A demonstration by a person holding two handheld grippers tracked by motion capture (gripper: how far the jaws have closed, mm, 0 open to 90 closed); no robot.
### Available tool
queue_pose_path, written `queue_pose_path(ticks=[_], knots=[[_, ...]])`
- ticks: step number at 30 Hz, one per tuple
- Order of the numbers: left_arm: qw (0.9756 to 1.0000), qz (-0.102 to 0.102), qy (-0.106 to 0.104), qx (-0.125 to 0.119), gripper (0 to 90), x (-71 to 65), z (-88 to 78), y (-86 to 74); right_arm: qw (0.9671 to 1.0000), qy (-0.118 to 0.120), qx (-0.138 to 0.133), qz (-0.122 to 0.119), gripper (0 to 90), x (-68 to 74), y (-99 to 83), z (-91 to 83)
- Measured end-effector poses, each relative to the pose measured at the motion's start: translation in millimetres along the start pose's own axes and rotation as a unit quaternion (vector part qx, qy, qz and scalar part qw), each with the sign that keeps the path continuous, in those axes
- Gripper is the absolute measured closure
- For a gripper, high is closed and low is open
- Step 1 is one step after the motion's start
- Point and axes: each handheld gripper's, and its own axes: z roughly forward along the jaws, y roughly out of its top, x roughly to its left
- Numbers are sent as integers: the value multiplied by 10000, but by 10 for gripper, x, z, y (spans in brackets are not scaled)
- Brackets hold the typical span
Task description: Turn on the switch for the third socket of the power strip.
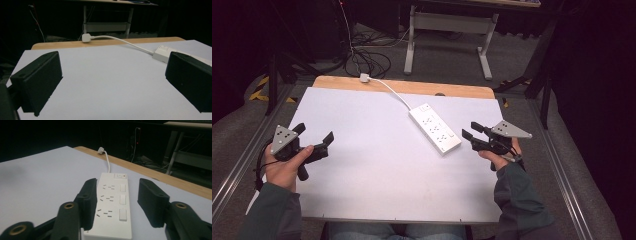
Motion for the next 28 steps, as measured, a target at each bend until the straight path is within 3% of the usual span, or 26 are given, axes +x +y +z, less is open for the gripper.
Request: queue_pose_path(ticks=[11,14,16,21,28], knots=[[10000,3,0,7,13,1,-2,0,9997,-17,-251,24,279,26,13,12],[10000,-4,-2,3,13,0,-1,-1,9995,-38,-316,93,177,30,8,20],[10000,3,-1,8,13,1,-1,-1,9996,56,-290,-22,93,25,8,15],[10000,5,-3,11,13,0,0,-1,9996,95,-278,1,38,14,7,-1],[10000,8,6,17,13,2,2,-1,9990,177,-402,7,33,14,9,-15]])
